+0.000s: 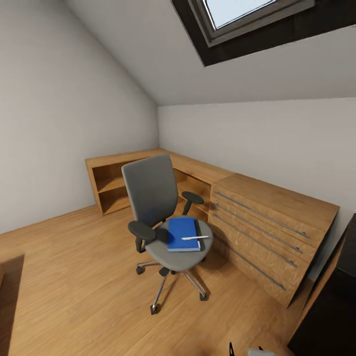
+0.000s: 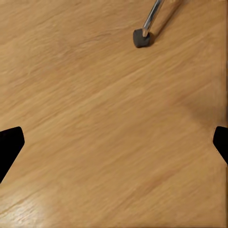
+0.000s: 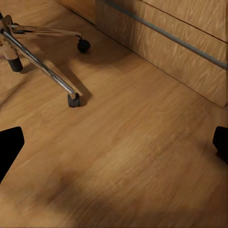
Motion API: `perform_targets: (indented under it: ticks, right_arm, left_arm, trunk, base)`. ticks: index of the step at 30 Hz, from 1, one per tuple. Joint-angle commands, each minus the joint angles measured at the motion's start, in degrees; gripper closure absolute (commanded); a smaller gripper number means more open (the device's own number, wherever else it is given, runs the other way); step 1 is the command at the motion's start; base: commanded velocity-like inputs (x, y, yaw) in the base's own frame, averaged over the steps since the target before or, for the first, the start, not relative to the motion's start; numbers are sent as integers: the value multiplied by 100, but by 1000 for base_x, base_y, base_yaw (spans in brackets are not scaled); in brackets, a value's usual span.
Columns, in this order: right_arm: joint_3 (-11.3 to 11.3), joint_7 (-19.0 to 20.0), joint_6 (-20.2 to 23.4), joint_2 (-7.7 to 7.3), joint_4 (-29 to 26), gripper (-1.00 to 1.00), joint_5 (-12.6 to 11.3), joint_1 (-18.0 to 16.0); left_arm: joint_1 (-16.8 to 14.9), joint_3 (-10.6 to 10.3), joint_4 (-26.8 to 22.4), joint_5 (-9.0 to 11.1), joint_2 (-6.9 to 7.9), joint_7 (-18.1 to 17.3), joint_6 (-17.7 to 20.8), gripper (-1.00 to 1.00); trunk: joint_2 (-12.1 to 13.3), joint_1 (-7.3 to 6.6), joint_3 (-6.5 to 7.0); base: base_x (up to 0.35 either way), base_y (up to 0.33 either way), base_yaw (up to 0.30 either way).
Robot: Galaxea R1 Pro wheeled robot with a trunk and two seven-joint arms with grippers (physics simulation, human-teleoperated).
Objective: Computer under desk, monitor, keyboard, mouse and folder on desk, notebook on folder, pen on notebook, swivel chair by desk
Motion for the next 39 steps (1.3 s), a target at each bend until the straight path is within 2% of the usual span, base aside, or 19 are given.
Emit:
perform_targets:
  ticks: [1, 7, 8, 10, 12, 13, 15, 17, 18, 20, 21, 25, 28, 32, 35, 39]
  right_arm:
    - [26, -35, -86, 4, 60, -100, 31, -5]
    - [65, -36, -196, 8, 161, -100, 36, -5]
    - [71, -34, -222, -1, 260, -100, 39, -6]
    - [69, -35, -227, -6, 322, -100, 39, -7]
    - [67, -35, -232, -14, 563, -100, 40, -7]
    - [61, -36, -240, -24, 977, -100, 40, -7]
    - [54, -36, -278, -28, 1125, -100, 37, -7]
    - [45, -36, -477, -39, 1377, -100, 30, -7]
    - [41, -36, -739, -50, 1709, -100, 25, -7]
    - [38, -36, -1093, -84, 2124, -100, 16, -7]
    - [32, -36, -1403, -107, 2385, -100, 8, -2]
    - [31, -36, -1509, -155, 2462, -100, 5, -3]
    - [30, -30, -1529, -164, 2472, -100, 5, -2]
    - [32, -28, -1542, -158, 2476, -100, 5, 1]
    - [32, -27, -1552, -156, 2477, -100, 5, 1]
    - [33, -34, -1708, -144, 2483, -100, -2, 1]
  left_arm:
    - [-3, 32, 11, -60, -5, 13, -16, -100]
    - [-2, 32, 31, -60, 12, 13, -13, -100]
    - [-3, 32, 134, -60, 132, 13, -14, -100]
    - [-1, 32, 227, -57, 196, 13, -22, -100]
    - [0, 35, 395, -53, 327, 8, -39, -100]
    - [-3, 27, 662, -58, 487, 0, -84, -100]
    - [-2, 25, 874, -55, 557, -2, -180, -100]
    - [-3, 24, 1239, -54, 633, -4, -535, -100]
    - [-1, 23, 1607, -57, 673, 3, -936, -100]
    - [-2, 23, 2039, -59, 698, 10, -1495, -100]
    - [6, 23, 2266, -60, 743, 74, -1965, -100]
    - [101, 24, 2333, -63, 823, 109, -2177, -100]
    - [256, 23, 2342, -67, 850, 105, -2520, -100]
    - [411, 19, 2345, -76, 852, 85, -3132, -100]
    - [482, 16, 2346, -82, 847, 72, -3435, -100]
    - [535, 7, 2343, -90, 806, 59, -3659, -100]
  trunk:
    - [39, -23, 21]
    - [280, -155, 179]
    - [320, -177, 205]
    - [400, -221, 259]
    - [480, -265, 312]
    - [520, -287, 338]
    - [601, -331, 389]
    - [681, -375, 440]
    - [721, -397, 465]
    - [801, -441, 515]
    - [841, -463, 540]
    - [1002, -550, 638]
    - [1122, -616, 711]
    - [1282, -704, 808]
    - [1403, -770, 879]
    - [1563, -858, 963]
  base:
    - [0, 0, -132]
    - [0, 0, -113]
    - [0, 0, -85]
    - [0, 0, -83]
    - [0, 0, -75]
    - [0, 0, -116]
    - [0, 0, -139]
    - [0, 0, -159]
    - [0, 0, -170]
    - [0, 0, -176]
    - [0, 0, -190]
    - [0, 0, -206]
    - [0, 0, -226]
    - [0, 0, -232]
    - [0, 0, -242]
    - [0, 0, -269]
